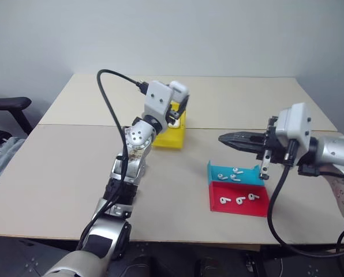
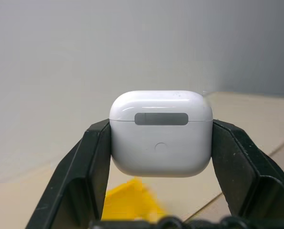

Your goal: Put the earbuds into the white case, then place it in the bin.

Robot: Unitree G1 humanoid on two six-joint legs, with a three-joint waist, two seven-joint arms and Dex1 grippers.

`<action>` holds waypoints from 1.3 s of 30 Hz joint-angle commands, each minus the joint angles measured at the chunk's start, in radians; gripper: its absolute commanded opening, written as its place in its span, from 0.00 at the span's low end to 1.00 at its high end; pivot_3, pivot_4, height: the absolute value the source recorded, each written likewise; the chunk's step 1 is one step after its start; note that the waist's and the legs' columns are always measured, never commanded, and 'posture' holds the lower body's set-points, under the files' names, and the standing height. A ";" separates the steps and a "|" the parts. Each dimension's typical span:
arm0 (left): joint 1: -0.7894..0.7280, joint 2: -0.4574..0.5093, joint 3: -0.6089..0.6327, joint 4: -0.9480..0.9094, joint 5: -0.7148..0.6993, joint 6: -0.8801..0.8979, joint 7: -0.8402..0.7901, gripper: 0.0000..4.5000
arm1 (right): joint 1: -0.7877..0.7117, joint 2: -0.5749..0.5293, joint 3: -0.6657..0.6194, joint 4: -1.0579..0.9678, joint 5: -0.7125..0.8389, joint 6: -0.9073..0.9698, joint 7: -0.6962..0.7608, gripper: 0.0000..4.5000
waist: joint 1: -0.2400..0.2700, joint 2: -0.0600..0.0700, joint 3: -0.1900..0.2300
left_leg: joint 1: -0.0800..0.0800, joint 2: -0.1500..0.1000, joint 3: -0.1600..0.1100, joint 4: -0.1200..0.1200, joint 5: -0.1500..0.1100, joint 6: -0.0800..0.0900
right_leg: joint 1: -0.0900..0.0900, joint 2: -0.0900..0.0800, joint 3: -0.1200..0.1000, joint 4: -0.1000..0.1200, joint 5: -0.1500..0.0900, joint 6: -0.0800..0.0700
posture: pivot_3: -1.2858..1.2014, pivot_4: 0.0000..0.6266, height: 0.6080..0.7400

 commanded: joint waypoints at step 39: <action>0.716 0.832 0.384 -0.665 -0.712 0.360 -0.951 1.00 | 0.392 -0.251 -0.276 0.299 -0.169 -0.274 0.408 0.00 | -0.009 0.001 0.000 | 0.003 0.001 0.002 -0.002 0.000 -0.001 | 0.001 0.000 0.003 -0.001 -0.001 0.000 | 0.52 0.24 1.00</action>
